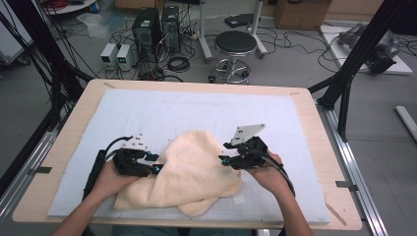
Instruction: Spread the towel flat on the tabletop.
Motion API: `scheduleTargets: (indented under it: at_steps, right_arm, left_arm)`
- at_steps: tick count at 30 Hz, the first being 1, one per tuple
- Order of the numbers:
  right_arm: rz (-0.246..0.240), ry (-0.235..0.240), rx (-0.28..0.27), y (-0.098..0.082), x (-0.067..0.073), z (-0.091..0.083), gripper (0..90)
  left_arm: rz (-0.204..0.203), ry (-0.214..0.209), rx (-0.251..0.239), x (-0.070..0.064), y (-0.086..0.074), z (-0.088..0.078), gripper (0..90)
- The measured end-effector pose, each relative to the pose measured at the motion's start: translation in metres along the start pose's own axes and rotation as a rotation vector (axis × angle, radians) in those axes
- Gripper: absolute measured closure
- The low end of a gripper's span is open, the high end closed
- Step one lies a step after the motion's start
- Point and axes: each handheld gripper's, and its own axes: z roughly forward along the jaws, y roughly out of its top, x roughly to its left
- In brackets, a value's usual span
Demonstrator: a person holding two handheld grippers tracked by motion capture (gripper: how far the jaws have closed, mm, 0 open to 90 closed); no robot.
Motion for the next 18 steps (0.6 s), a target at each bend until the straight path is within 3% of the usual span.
scheduleTargets:
  at_steps: [2,5,7,8,10,11,12,15,17,18]
  right_arm:
    - [0.048,-0.003,0.079,-0.005,-0.009,0.021,50.7]
    - [0.103,0.048,0.115,-0.01,-0.017,0.041,55.5]
    - [0.116,0.085,0.138,-0.011,-0.017,0.05,67.4]
    - [0.116,0.085,0.138,-0.011,-0.017,0.05,67.4]
    - [0.108,0.131,0.15,-0.011,-0.015,0.053,81.0]
    - [0.088,0.12,0.145,-0.009,-0.014,0.049,84.0]
    - [0.079,0.108,0.133,-0.008,-0.013,0.044,84.3]
    - [0.058,0.057,0.069,-0.002,-0.013,0.024,84.3]
    - [0.065,0.028,0.009,0.001,-0.017,0.008,84.6]
    - [0.061,0.004,-0.008,0.003,-0.018,0.0,84.6]
  left_arm:
    - [-0.016,-0.024,0.019,0.001,-0.002,0.01,57.8]
    - [-0.026,-0.023,0.022,0.001,-0.004,0.013,71.5]
    - [-0.006,-0.003,0.011,0.0,-0.004,0.011,76.6]
    - [-0.006,-0.003,0.011,0.0,-0.004,0.011,77.2]
    - [0.008,0.036,-0.023,-0.002,-0.003,0.004,77.9]
    - [0.006,0.045,-0.042,-0.002,-0.003,0.0,79.2]
    - [-0.011,0.062,-0.097,-0.002,-0.002,-0.009,79.6]
    - [-0.019,0.077,-0.141,-0.001,0.001,-0.018,80.1]
    - [-0.026,0.111,-0.199,-0.003,0.007,-0.031,80.1]
    - [-0.026,0.111,-0.199,-0.003,0.007,-0.031,80.1]
